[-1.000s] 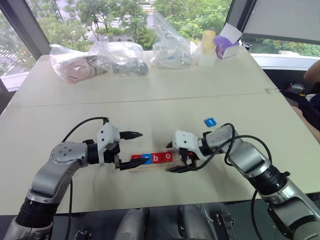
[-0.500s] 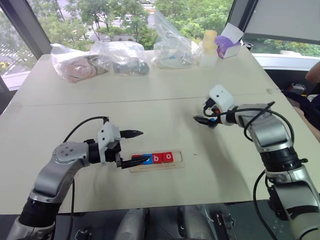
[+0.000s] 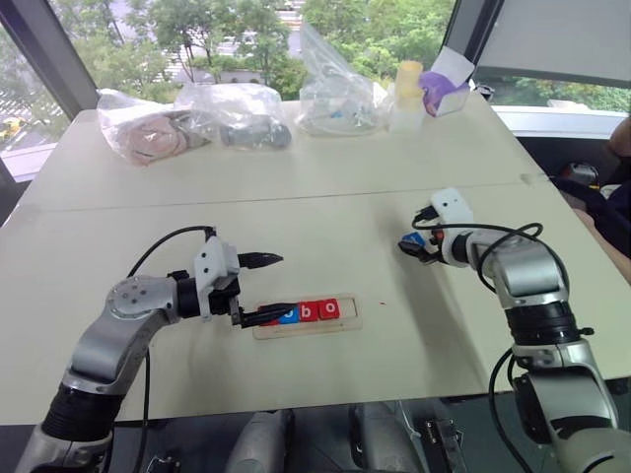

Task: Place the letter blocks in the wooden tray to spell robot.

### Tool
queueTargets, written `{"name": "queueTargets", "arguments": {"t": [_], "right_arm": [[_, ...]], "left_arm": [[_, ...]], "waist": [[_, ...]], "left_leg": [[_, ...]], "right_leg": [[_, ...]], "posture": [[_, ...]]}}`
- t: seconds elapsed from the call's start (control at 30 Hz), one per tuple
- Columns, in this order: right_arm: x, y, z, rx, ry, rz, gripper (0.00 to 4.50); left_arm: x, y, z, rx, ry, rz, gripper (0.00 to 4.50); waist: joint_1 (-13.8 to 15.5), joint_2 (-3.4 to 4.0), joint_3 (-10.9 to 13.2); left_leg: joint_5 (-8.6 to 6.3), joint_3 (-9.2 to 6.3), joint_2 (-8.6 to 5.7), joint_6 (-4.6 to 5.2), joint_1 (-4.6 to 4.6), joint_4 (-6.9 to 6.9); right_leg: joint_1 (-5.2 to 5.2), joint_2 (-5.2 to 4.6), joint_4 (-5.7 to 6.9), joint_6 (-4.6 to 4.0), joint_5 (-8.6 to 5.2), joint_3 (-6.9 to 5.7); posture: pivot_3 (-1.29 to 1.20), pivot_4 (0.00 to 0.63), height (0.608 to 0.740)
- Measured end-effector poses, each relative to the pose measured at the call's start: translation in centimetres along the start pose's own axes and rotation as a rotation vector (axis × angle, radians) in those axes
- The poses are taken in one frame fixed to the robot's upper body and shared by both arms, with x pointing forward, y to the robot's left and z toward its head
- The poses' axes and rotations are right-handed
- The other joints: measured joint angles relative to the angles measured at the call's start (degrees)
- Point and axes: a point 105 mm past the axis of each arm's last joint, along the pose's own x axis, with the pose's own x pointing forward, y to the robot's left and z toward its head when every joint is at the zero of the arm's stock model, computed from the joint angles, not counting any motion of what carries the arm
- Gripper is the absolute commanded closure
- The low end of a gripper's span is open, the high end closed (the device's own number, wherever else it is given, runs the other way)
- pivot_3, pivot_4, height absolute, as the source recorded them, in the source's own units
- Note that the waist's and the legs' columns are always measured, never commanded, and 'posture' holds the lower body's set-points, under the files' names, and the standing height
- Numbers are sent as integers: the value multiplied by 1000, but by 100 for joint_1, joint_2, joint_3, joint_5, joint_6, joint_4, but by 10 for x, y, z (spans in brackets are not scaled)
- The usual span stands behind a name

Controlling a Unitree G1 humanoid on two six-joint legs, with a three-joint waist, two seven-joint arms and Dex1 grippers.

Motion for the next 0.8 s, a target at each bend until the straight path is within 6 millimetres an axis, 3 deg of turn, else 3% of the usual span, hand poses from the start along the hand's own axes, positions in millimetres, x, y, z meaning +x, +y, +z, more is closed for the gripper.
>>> {"name": "queueTargets", "arguments": {"t": [0.13, 0.17, 0.37, 0.6, 0.77, 0.8], "right_arm": [[1, 10, 0, 48, 6, 20, 3004], [1, 11, 0, 62, 8, 18, 3335], [-14, 19, -8, 180, 54, -9, 3335], [-58, 51, -52, 289, 57, -89, 3335], [-76, 70, -69, 314, 33, -91, 3335], [-76, 71, -69, 318, 33, -92, 2834]], "left_arm": [[0, 0, 0, 2, -3, 5, 0], [1, 1, 0, 2, -4, 8, 0], [3, 2, -3, -5, -7, 21, 0], [5, 1, -2, 0, -21, 14, 0], [5, 0, -3, -2, -20, 7, 0], [5, 0, -3, -2, -20, 6, 0]], "waist": [[3, 0, -1], [8, 0, -1], [32, 1, -1], [58, 3, -13], [24, 1, -22], [16, 1, -22]], "left_leg": [[0, 0, 0, 0, 2, 1], [0, 0, 0, 0, 2, 1], [0, -6, -1, 0, -3, -5], [-1, -17, -2, 0, -10, -9], [0, -14, 0, 0, 1, -6], [0, -14, 1, -1, 4, -6]], "right_leg": [[2, 0, 2, -1, 1, 0], [2, 0, 2, -1, 1, 0], [-2, -3, 0, -1, 1, -3], [-4, -4, -3, 0, 0, -13], [4, -1, -3, -2, -2, -13], [6, 0, -2, -9, -6, -12]], "posture": [[0, 150, 740], [0, 150, 740], [0, 150, 740], [0, 150, 740], [0, 150, 740], [0, 150, 740]]}}
